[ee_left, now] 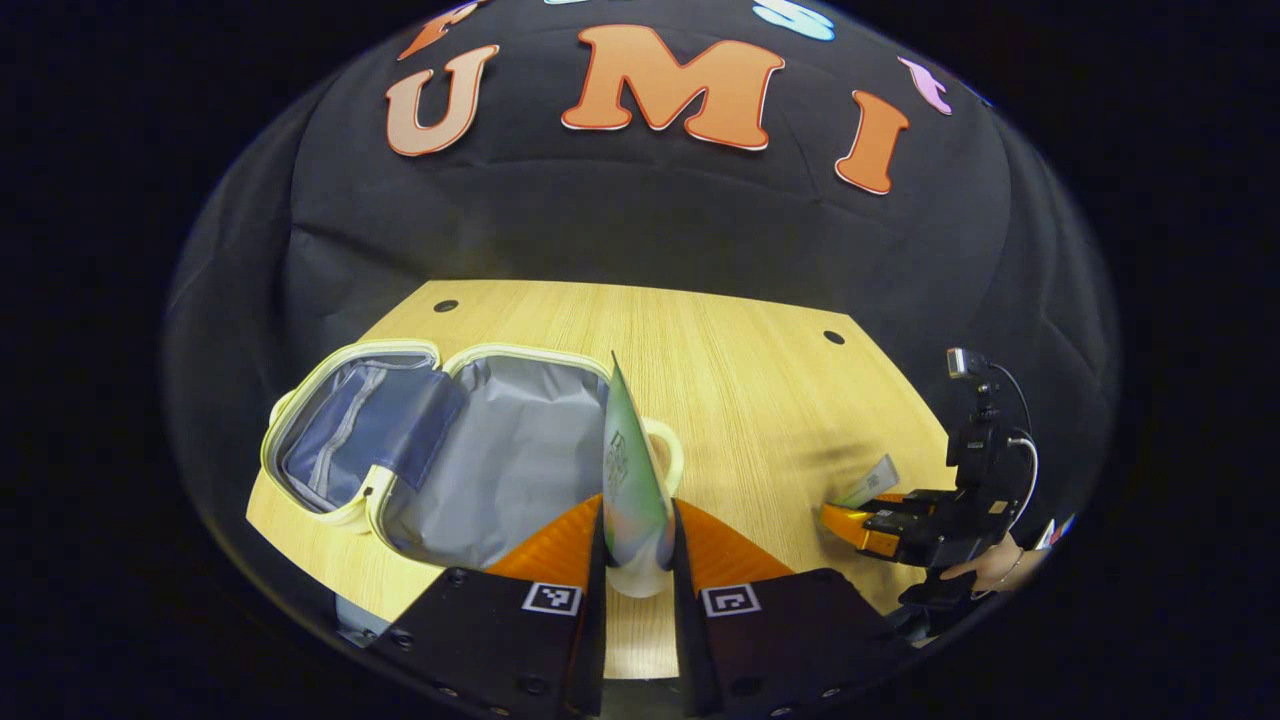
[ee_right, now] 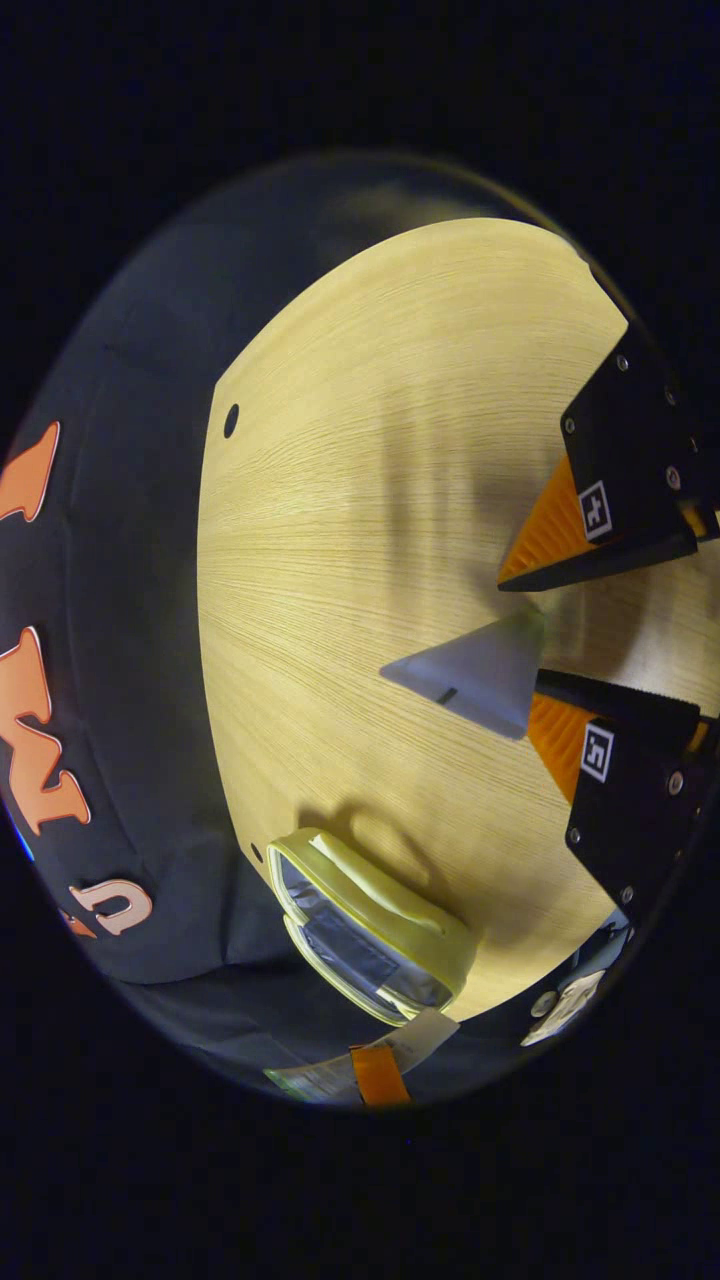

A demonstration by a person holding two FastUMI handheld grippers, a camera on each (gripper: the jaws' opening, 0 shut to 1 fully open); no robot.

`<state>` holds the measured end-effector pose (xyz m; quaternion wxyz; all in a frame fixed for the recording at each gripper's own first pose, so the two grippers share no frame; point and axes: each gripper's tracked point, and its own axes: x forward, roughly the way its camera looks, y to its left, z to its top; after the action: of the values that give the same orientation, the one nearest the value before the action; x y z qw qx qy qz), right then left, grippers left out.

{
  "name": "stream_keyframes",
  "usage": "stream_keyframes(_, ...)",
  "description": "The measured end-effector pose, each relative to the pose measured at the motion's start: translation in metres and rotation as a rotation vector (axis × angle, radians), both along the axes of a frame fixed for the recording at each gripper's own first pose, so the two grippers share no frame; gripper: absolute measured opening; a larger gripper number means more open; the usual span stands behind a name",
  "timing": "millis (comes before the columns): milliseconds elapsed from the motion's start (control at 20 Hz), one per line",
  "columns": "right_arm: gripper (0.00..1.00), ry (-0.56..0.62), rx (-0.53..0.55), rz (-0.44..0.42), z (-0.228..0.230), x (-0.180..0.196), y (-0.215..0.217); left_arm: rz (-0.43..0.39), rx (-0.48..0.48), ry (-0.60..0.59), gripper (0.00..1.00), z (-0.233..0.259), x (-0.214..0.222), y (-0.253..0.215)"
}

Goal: First open the suitcase, pack the skin care products into it, and then close the suitcase.

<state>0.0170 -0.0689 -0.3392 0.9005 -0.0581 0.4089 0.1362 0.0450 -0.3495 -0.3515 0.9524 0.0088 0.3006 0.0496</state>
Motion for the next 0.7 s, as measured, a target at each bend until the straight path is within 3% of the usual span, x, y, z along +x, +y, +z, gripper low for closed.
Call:
stream_keyframes(50,0.52,-0.005,0.01,0.001,0.001,0.002,0.001,0.001,0.005,0.002,0.29,-0.001,-0.003,0.0)
stream_keyframes(200,0.34,-0.008,0.003,0.007,0.003,0.008,-0.002,0.006,0.008,0.009,0.29,-0.003,-0.011,0.001)
stream_keyframes(400,0.31,0.011,-0.002,0.031,0.022,0.003,-0.002,0.01,0.01,0.035,0.29,0.01,-0.016,0.007)
stream_keyframes(700,0.31,0.021,0.047,0.151,0.07,-0.015,0.033,0.01,0.023,0.15,0.29,0.034,-0.032,0.045)
